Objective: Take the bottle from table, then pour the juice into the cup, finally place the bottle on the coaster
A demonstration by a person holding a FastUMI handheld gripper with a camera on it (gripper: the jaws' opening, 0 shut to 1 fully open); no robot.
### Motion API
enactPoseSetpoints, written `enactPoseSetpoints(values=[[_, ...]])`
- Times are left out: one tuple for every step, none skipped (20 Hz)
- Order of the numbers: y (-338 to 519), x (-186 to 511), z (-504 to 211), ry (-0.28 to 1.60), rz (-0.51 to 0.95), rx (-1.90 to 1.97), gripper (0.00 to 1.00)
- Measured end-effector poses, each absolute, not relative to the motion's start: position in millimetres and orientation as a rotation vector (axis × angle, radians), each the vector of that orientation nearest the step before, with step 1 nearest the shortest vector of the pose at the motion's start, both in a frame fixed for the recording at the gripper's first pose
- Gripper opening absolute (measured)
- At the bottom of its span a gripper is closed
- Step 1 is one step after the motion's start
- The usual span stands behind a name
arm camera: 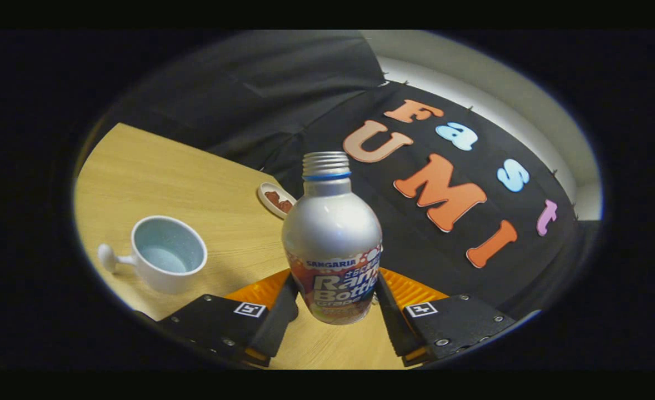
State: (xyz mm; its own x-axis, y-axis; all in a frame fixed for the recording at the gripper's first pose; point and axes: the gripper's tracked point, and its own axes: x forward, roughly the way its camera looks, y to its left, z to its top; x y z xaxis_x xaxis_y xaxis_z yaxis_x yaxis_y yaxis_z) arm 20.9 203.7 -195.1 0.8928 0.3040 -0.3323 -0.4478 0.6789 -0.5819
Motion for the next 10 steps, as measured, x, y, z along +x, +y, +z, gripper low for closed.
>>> enactPoseSetpoints(values=[[205, 25, -195, 0.233, 0.438, -0.647, 0.76], [206, 28, -198, 0.253, 0.438, -0.591, 0.76], [204, 31, -200, 0.278, 0.439, -0.544, 0.76], [204, 33, -202, 0.296, 0.437, -0.493, 0.76], [204, 34, -204, 0.316, 0.440, -0.440, 0.77], [203, 35, -207, 0.339, 0.439, -0.385, 0.76], [204, 36, -210, 0.366, 0.442, -0.328, 0.76], [205, 37, -214, 0.393, 0.444, -0.265, 0.76], [204, 39, -219, 0.418, 0.441, -0.214, 0.76], [204, 39, -224, 0.440, 0.438, -0.174, 0.76]])
